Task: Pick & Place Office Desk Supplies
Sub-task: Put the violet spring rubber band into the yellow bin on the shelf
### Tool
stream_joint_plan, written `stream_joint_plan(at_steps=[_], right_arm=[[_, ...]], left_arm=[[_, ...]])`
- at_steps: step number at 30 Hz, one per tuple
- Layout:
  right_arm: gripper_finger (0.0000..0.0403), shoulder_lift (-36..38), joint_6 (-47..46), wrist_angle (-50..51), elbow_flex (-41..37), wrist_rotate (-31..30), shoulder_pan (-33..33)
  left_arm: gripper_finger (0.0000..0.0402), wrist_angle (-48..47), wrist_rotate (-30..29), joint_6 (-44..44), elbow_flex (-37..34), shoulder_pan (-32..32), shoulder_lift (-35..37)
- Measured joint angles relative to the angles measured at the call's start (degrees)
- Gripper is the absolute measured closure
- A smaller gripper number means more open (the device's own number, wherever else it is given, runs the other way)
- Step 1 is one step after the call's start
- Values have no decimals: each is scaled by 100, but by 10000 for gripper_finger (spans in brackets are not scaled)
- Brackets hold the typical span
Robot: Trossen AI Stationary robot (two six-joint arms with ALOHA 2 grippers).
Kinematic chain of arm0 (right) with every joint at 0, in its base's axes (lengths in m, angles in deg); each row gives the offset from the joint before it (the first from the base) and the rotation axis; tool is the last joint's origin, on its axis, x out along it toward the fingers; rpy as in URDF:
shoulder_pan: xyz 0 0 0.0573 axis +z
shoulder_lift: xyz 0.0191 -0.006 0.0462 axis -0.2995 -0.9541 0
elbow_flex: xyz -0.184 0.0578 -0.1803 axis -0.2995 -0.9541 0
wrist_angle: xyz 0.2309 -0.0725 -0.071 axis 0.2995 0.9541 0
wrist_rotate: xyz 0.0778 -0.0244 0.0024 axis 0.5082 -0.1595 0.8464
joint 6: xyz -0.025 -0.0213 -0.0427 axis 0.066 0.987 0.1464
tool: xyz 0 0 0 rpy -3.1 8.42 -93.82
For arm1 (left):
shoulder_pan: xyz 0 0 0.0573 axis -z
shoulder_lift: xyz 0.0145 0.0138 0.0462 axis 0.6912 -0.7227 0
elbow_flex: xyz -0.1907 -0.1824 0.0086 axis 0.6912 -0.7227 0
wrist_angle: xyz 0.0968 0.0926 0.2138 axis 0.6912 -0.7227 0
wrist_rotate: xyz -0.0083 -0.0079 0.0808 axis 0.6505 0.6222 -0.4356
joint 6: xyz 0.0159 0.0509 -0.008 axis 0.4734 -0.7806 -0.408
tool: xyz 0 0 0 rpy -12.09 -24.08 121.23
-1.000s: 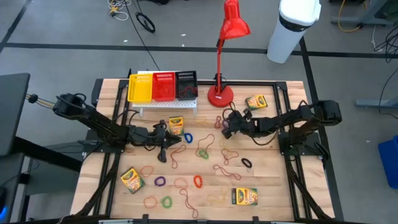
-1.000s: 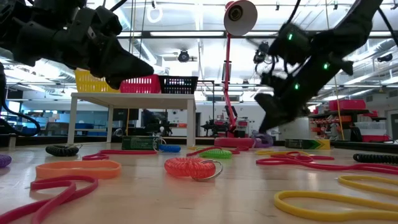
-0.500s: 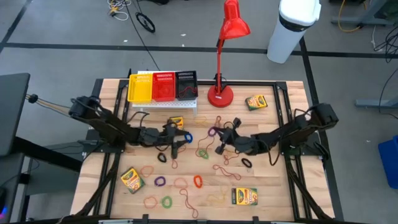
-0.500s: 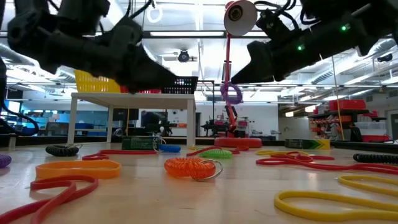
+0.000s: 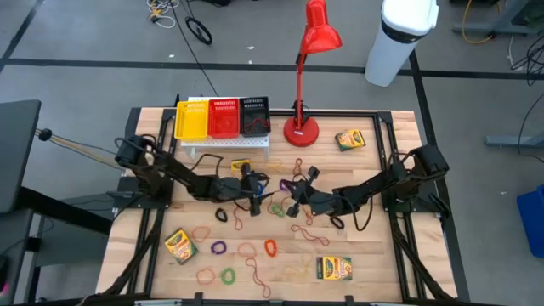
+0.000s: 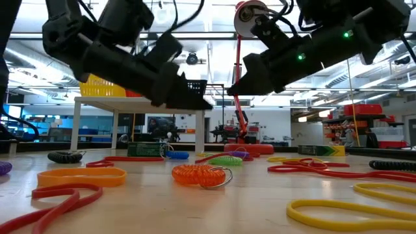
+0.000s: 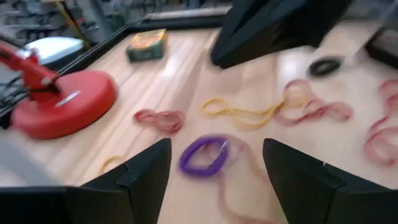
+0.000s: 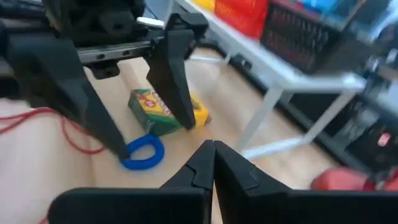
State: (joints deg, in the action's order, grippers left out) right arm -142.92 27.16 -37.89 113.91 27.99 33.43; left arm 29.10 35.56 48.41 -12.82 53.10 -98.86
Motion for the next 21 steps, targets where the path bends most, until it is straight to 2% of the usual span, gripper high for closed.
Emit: stream_joint_plan(at_steps=[3,6,9,13,17,21], right_arm=[[352,189,-991,1289,184,520,-175],[310,217,-1867,2389,386,1247,-502],[266,89,-2516,2604,439,1931,-805],[220,-76,-2975,2766,420,2117,-1073],[206,-161,-3189,2928,420,2111,-1267],[225,-386,-3228,2854,421,2328,-1387]], left_arm=[[146,8,272,-252,-24,-10,24],[156,48,823,-400,-103,1,109],[167,209,1276,-445,-312,1,182],[180,882,1366,-438,-696,-39,189],[190,1284,1469,-283,-1005,-151,262],[195,1357,1592,-127,-1112,-260,299]])
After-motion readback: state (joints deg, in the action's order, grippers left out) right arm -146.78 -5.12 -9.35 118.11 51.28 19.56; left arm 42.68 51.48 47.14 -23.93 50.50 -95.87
